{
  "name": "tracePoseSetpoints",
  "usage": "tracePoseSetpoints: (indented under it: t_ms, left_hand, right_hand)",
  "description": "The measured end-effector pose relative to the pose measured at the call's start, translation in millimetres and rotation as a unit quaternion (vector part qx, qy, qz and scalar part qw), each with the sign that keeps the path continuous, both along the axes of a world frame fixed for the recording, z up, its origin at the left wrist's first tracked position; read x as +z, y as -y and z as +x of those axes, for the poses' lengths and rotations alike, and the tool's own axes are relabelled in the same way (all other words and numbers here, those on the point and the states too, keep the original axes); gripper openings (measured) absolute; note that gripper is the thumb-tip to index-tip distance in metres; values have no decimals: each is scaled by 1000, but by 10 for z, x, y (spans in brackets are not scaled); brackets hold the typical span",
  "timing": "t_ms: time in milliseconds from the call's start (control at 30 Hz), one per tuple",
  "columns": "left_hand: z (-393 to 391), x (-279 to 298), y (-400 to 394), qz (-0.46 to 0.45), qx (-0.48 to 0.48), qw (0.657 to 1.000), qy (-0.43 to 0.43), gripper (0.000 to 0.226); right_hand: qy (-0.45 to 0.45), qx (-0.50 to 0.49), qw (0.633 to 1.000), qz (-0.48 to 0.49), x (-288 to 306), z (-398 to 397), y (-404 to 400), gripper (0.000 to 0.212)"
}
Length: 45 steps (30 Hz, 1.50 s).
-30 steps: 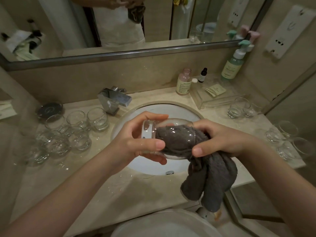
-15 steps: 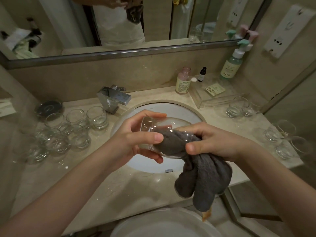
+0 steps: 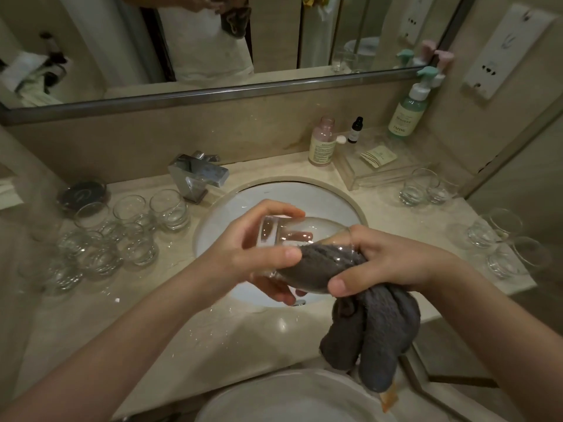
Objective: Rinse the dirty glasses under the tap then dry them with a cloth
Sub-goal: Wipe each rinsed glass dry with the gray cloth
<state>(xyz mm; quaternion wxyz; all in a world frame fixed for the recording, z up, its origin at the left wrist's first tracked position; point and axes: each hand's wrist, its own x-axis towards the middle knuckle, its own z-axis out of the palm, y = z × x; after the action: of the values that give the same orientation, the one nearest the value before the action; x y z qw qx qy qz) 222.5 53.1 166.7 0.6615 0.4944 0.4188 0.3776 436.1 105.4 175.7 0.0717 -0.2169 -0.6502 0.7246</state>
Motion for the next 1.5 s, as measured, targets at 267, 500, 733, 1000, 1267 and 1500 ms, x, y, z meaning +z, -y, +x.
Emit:
tracePoseSetpoints:
  t_ms: [267, 500, 733, 1000, 1267, 1500]
  left_hand:
    - [18, 84, -48, 135, -41, 986, -93, 59]
    - [200, 78, 40, -83, 2, 996, 14, 52]
    - [46, 130, -25, 277, -68, 919, -274, 73]
    - [172, 139, 0, -80, 3, 997, 9, 53]
    - [22, 280, -104, 254, -44, 933, -250, 68]
    - [162, 275, -89, -67, 11, 998, -3, 40]
  right_hand:
    - [-16, 0, 998, -60, -70, 81, -8, 28]
    - [37, 3, 999, 11, -32, 167, -17, 25]
    - [-46, -1, 995, -87, -98, 167, -28, 22]
    - [16, 20, 997, 73, 114, 148, -108, 21]
    - [-42, 0, 999, 2, 55, 115, -134, 20]
    - [-6, 2, 995, 101, 154, 110, -83, 14]
